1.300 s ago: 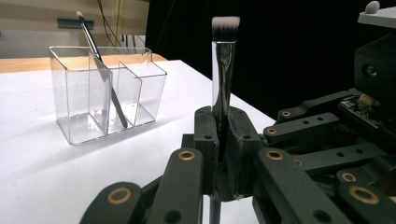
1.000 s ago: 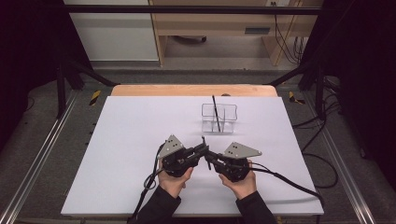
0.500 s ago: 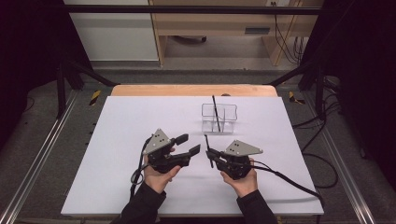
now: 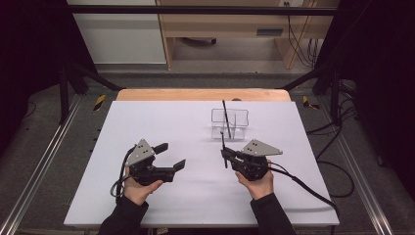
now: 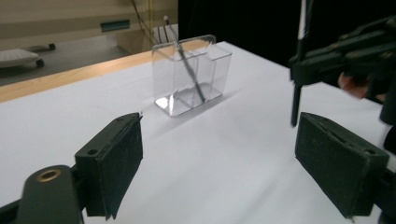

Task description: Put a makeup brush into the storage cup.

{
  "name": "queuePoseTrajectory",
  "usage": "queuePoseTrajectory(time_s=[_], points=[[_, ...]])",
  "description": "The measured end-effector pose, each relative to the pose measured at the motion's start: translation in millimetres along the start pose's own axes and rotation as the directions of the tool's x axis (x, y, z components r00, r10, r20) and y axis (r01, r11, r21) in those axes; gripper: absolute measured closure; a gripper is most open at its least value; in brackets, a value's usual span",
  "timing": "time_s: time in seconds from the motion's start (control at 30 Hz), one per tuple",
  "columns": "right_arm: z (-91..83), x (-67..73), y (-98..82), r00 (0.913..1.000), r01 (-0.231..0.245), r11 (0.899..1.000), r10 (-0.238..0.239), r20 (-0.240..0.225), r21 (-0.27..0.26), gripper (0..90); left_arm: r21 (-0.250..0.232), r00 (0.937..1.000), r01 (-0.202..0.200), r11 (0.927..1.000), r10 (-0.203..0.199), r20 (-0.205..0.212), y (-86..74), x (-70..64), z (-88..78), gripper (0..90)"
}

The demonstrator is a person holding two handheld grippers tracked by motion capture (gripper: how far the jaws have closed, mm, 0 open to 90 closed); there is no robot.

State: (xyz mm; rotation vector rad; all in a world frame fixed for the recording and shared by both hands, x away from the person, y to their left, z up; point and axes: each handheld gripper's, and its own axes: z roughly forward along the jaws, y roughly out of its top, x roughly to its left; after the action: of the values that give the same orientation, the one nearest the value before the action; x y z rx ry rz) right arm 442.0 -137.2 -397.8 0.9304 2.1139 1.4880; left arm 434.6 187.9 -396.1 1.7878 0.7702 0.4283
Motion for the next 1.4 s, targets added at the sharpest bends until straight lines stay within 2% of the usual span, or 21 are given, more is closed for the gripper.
queuePoseTrajectory(time_s=[0.23,0.43,0.87,1.17,1.4], points=[[-4.2,-4.1,4.7,0.9999,-0.003,1.0,0.003,0.017,-0.021,84.0,0.024,0.9991,0.01,0.9997,-0.009,-0.041,-17.3,10.9,-10.9,12.4],[-7.9,-8.1,9.0,0.9994,-0.009,0.999,0.01,0.033,-0.044,84.0,0.045,0.9977,0.015,0.9989,-0.012,-0.067,-25.7,17.5,-13.2,11.6],[-17.3,-26.3,24.7,0.9951,-0.053,0.992,0.062,0.076,-0.114,84.0,0.054,0.9945,0.013,0.9985,-0.007,-0.104,-29.2,24.4,-20.5,9.9],[-18.5,-41.7,35.3,0.989,-0.073,0.988,0.09,0.117,-0.139,84.0,0.058,0.9926,0.03,0.9979,-0.023,-0.119,-31.6,31.4,-24.2,9.9],[-12.5,-49.7,44.2,0.9856,-0.075,0.988,0.094,0.14,-0.135,84.0,0.058,0.9908,0.043,0.9974,-0.035,-0.13,-34.2,34.6,-25.0,9.9]])
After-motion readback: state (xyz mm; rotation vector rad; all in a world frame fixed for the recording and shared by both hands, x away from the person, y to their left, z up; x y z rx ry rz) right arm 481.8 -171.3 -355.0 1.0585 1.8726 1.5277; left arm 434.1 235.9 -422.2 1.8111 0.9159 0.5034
